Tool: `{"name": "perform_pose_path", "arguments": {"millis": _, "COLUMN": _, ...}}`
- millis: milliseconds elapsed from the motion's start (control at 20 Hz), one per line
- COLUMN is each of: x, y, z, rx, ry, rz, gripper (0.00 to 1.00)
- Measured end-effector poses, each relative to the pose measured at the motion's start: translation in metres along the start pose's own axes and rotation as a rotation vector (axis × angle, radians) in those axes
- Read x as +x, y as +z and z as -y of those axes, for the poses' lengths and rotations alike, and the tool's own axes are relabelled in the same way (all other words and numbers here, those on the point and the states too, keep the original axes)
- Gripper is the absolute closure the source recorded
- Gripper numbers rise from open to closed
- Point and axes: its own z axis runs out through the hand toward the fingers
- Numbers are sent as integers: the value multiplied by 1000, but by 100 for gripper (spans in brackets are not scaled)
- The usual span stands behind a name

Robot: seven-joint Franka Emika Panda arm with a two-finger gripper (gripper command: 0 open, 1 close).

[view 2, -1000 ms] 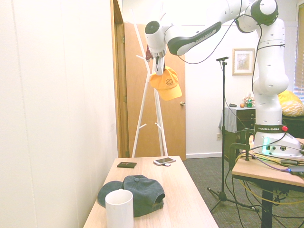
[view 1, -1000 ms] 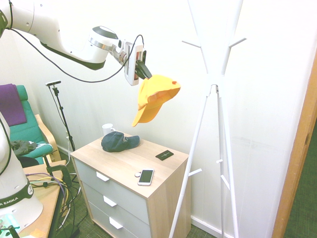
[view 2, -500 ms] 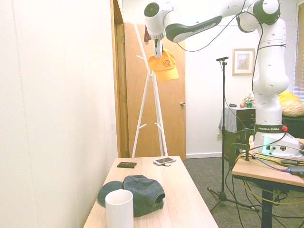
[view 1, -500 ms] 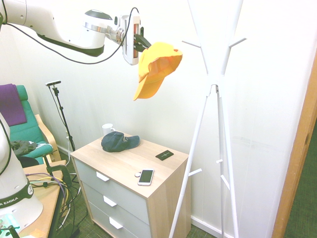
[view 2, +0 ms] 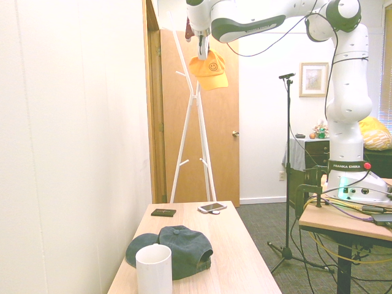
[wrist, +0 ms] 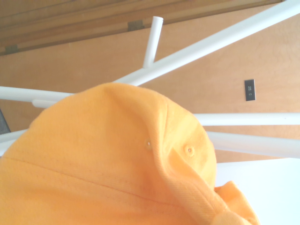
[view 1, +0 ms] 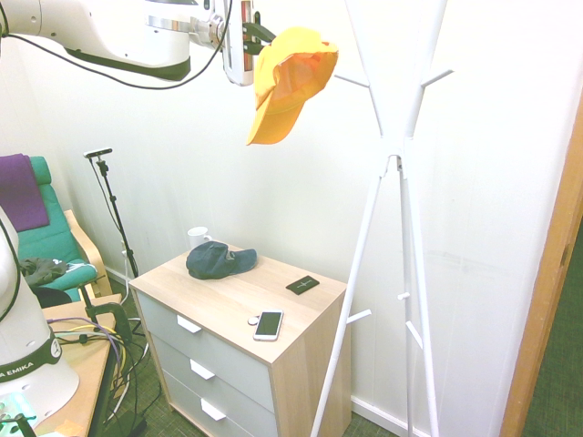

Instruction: Hang the cap

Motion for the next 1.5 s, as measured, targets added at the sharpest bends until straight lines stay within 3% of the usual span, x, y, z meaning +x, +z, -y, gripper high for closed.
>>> {"name": "perform_pose_path", "arguments": {"millis": 400, "x": 5, "y": 71, "z": 13, "rx": -10, "ry": -4, "rz": 40, "gripper": 100}}
{"name": "perform_pose_path", "arguments": {"millis": 900, "x": -20, "y": 85, "z": 53, "rx": 22, "ry": -39, "rz": 71, "gripper": 100}}
{"name": "perform_pose_path", "arguments": {"millis": 950, "x": -21, "y": 86, "z": 55, "rx": 23, "ry": -38, "rz": 73, "gripper": 0}}
{"name": "perform_pose_path", "arguments": {"millis": 1500, "x": -25, "y": 93, "z": 65, "rx": 32, "ry": -14, "rz": 89, "gripper": 0}}
